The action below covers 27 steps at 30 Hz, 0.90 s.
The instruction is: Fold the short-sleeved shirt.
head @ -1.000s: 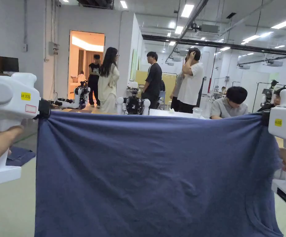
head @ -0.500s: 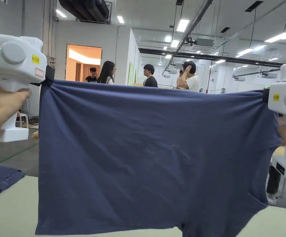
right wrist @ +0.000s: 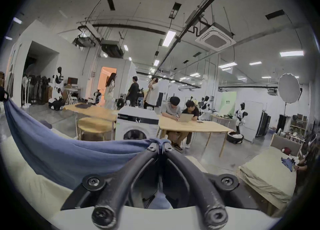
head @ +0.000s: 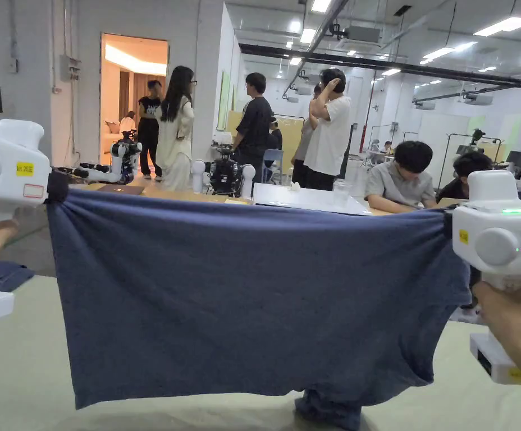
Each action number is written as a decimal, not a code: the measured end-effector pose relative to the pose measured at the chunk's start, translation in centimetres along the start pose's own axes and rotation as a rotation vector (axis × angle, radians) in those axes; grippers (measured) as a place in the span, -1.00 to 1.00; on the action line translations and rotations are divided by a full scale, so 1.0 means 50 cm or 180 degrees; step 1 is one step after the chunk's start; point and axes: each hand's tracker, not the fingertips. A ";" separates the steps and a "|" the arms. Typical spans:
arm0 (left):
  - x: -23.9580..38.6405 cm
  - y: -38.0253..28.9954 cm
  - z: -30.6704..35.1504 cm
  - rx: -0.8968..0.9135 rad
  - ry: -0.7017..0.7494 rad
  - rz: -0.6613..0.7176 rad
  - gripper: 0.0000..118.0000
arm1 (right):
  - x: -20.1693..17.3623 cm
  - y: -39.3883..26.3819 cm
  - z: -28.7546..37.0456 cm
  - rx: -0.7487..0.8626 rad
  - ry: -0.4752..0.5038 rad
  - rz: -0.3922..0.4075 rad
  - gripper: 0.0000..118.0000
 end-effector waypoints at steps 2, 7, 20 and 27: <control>-0.001 -0.051 0.010 -0.0059 -0.0052 0.0038 -1.00 | 0.003 -0.040 0.021 -0.0119 0.0065 0.0011 -1.00; -0.005 -0.165 0.077 -0.0111 -0.0088 0.0050 -1.00 | -0.004 -0.119 0.113 -0.0162 0.0045 0.0196 -1.00; -0.046 -0.364 0.285 -0.0218 -0.0194 0.0258 -1.00 | 0.010 -0.290 0.360 -0.0622 0.0200 0.0195 -1.00; -0.051 -0.516 0.365 -0.0494 -0.0218 0.0340 -1.00 | 0.016 -0.422 0.472 -0.1039 0.0291 0.0230 -1.00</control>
